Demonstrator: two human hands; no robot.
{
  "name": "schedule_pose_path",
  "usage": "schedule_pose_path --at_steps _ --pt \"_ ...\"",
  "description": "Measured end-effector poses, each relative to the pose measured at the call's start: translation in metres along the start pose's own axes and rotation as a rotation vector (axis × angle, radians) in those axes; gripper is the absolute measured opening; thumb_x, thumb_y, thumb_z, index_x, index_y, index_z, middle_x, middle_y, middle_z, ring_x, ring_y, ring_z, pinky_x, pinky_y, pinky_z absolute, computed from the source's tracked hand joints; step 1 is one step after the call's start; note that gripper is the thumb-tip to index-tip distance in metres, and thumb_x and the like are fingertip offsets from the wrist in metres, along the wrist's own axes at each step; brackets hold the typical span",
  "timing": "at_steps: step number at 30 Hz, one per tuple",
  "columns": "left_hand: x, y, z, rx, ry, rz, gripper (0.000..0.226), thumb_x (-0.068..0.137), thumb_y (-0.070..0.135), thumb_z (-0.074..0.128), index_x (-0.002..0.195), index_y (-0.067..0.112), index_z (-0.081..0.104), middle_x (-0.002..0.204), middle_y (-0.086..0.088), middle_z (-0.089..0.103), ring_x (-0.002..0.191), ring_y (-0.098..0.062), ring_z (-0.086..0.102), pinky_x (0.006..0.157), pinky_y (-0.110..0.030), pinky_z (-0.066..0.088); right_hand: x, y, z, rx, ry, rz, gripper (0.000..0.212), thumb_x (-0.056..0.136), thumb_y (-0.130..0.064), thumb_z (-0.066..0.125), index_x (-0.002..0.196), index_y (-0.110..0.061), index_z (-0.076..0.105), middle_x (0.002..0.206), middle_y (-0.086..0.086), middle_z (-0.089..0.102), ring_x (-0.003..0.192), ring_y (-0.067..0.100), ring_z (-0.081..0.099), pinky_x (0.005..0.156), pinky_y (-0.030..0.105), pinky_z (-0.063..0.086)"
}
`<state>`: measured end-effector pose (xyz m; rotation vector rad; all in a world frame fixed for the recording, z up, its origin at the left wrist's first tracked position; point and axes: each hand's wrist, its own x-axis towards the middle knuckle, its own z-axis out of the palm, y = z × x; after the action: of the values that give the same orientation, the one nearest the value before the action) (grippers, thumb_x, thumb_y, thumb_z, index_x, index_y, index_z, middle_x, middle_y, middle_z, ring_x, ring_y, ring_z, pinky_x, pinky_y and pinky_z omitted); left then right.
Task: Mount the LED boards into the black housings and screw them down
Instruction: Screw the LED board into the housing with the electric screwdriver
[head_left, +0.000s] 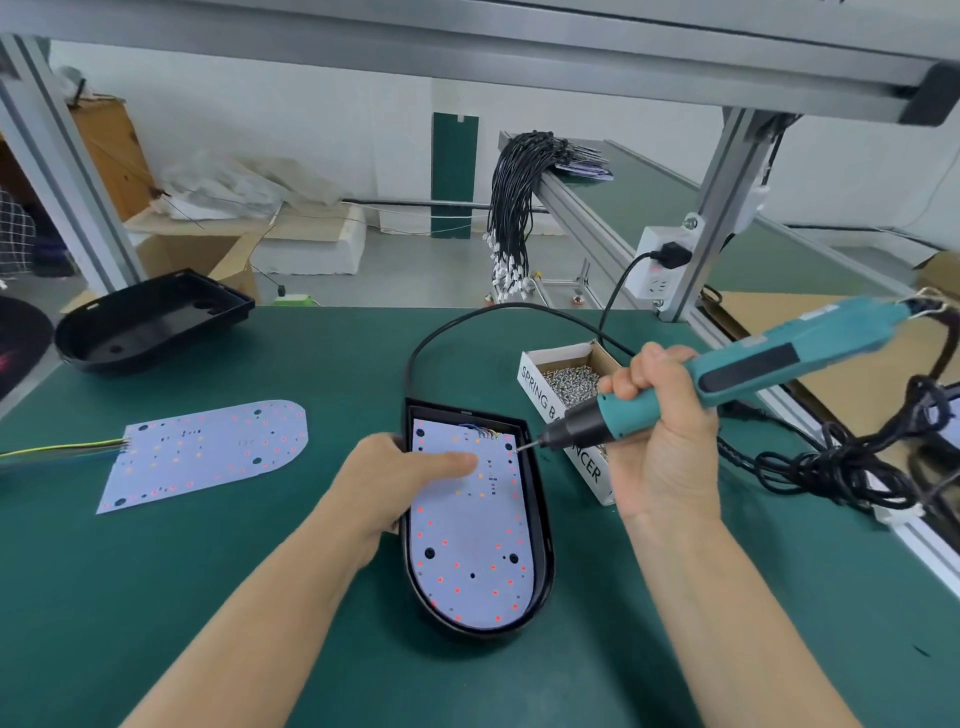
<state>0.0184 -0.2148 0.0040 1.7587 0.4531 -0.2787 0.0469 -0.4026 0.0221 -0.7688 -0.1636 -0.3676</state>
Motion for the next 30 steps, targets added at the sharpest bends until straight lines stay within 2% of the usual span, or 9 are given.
schedule_pose_path --at_steps 2,5,8,14,20,24,30 --pt "0.006 0.0 0.0 0.001 0.009 0.02 0.015 0.07 0.003 0.078 0.084 0.001 0.072 0.08 -0.014 0.075 0.058 -0.022 0.068 0.064 -0.032 0.054 0.002 0.004 -0.004 -0.01 0.014 0.005 0.035 0.087 -0.001 0.057 0.062 -0.023 0.046 0.056 -0.007 0.044 0.052 0.009 0.046 0.064 0.023 0.047" --pt "0.009 0.001 -0.002 0.033 0.049 0.041 0.019 0.066 -0.006 0.076 0.084 -0.008 0.069 0.085 -0.023 0.073 0.07 -0.034 0.069 0.075 -0.045 0.057 0.006 0.01 -0.008 -0.027 0.029 0.017 0.032 0.089 0.001 0.055 0.069 -0.021 0.043 0.056 -0.006 0.044 0.051 0.01 0.046 0.062 0.022 0.047" --pt "0.009 0.001 -0.001 0.044 0.065 0.05 0.02 0.066 -0.008 0.075 0.085 -0.009 0.069 0.086 -0.024 0.072 0.079 -0.042 0.07 0.078 -0.05 0.056 0.008 0.015 -0.01 -0.032 0.035 0.038 0.032 0.089 0.002 0.056 0.068 -0.021 0.046 0.055 -0.006 0.045 0.051 0.01 0.046 0.061 0.023 0.048" --pt "0.008 0.001 0.0 0.04 0.079 0.065 0.02 0.066 -0.007 0.075 0.085 -0.01 0.069 0.087 -0.024 0.072 0.079 -0.041 0.07 0.077 -0.048 0.056 0.01 0.02 -0.016 -0.042 0.047 0.064 0.033 0.088 0.002 0.057 0.067 -0.022 0.049 0.056 -0.005 0.047 0.051 0.01 0.046 0.059 0.022 0.046" --pt "0.008 0.0 0.0 0.03 0.063 0.082 0.015 0.067 -0.008 0.074 0.082 -0.006 0.07 0.083 -0.021 0.073 0.065 -0.03 0.067 0.074 -0.046 0.057 0.011 0.025 -0.016 -0.092 0.061 0.059 0.036 0.087 0.003 0.058 0.063 -0.023 0.051 0.055 -0.004 0.044 0.052 0.012 0.044 0.064 0.025 0.045" --pt "0.009 0.0 -0.001 0.029 0.063 0.084 0.02 0.068 -0.007 0.074 0.087 -0.01 0.069 0.086 -0.024 0.072 0.072 -0.037 0.069 0.077 -0.05 0.056 0.011 0.026 -0.015 -0.103 0.046 0.059 0.041 0.087 0.003 0.057 0.058 -0.025 0.051 0.055 -0.005 0.045 0.053 0.012 0.045 0.063 0.024 0.045" --pt "0.009 -0.001 0.0 0.038 0.068 0.09 0.018 0.067 -0.006 0.075 0.084 -0.007 0.07 0.083 -0.02 0.073 0.079 -0.042 0.069 0.078 -0.05 0.057 0.013 0.027 -0.015 -0.141 0.01 0.068 0.033 0.08 -0.003 0.063 0.057 -0.025 0.052 0.058 -0.003 0.044 0.053 0.013 0.044 0.063 0.025 0.044"
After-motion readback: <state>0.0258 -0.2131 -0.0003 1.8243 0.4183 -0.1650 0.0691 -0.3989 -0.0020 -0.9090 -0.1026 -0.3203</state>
